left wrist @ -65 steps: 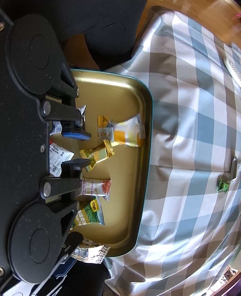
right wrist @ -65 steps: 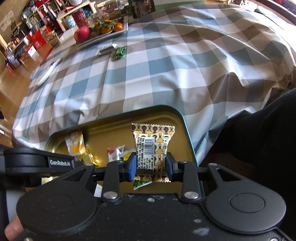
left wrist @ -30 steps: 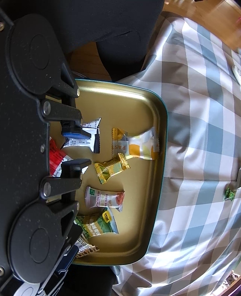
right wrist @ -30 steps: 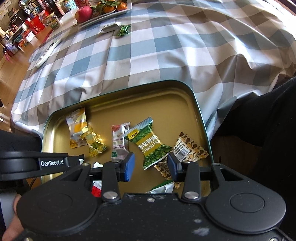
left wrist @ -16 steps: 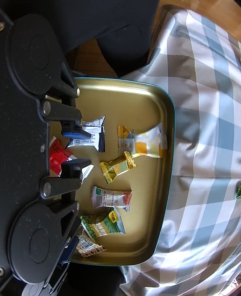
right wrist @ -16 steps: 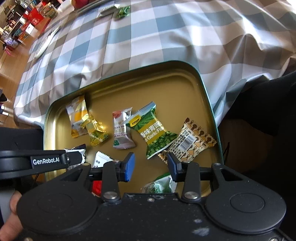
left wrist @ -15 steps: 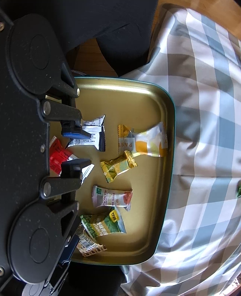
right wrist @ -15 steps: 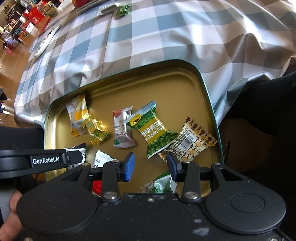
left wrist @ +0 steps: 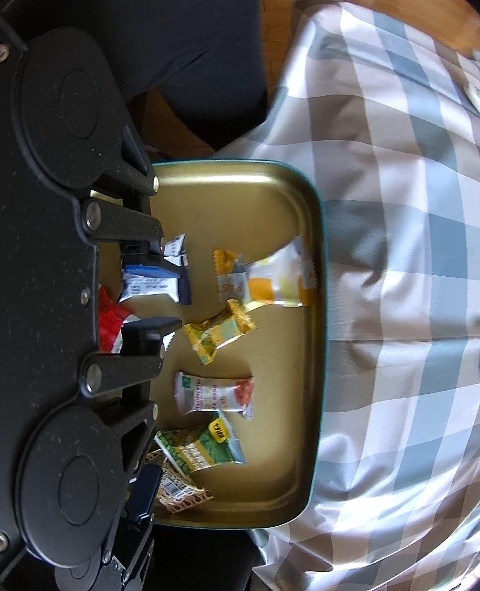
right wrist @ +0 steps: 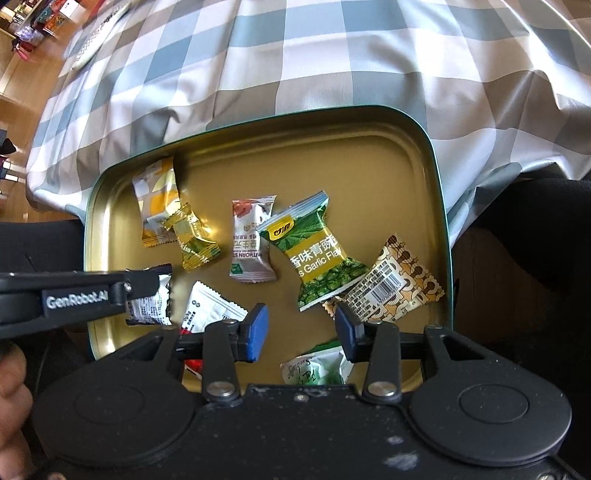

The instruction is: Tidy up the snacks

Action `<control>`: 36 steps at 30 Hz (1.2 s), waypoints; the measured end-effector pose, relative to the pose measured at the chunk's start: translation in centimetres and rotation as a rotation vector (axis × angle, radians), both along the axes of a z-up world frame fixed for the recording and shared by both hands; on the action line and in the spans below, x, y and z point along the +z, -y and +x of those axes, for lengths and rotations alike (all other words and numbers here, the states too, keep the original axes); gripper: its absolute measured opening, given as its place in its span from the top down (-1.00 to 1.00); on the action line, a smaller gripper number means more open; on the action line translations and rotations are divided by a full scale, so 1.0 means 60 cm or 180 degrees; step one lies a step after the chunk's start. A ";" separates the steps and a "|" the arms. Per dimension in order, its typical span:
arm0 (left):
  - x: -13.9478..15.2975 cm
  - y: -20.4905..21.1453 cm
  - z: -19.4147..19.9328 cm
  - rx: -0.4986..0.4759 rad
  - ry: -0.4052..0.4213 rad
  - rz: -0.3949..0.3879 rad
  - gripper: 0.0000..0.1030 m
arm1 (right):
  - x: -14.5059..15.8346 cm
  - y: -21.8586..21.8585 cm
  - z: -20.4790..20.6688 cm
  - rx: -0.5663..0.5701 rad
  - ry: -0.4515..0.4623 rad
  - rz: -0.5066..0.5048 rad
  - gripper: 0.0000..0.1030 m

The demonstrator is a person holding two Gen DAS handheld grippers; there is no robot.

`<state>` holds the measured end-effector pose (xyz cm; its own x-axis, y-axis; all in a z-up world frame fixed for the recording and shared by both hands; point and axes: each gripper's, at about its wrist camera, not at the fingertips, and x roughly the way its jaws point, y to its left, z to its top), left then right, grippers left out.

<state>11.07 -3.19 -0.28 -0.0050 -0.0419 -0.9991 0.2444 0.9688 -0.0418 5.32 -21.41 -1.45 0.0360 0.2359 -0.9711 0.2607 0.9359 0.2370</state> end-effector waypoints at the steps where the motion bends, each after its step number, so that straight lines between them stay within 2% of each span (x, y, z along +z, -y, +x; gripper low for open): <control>1: 0.001 0.001 0.004 -0.0012 0.0004 0.0007 0.37 | -0.002 0.000 0.004 0.0020 -0.0022 0.0009 0.16; 9: 0.021 0.007 0.052 -0.0075 0.0115 0.0049 0.37 | -0.003 0.003 0.047 0.0241 -0.0093 -0.0116 0.16; 16: 0.043 0.020 0.116 -0.0052 0.0230 0.0023 0.37 | 0.011 0.017 0.111 0.0256 -0.0059 -0.0148 0.11; 20: 0.047 0.029 0.162 0.0021 0.0268 -0.0016 0.37 | 0.022 0.028 0.156 0.0214 0.0016 -0.0203 0.02; 27: 0.042 0.031 0.241 0.0198 0.0384 -0.0024 0.37 | 0.026 0.049 0.242 0.0097 0.0146 -0.0386 0.02; 36: 0.030 0.032 0.338 0.0405 0.0510 -0.0036 0.37 | 0.011 0.069 0.338 -0.0077 0.0162 -0.0454 0.02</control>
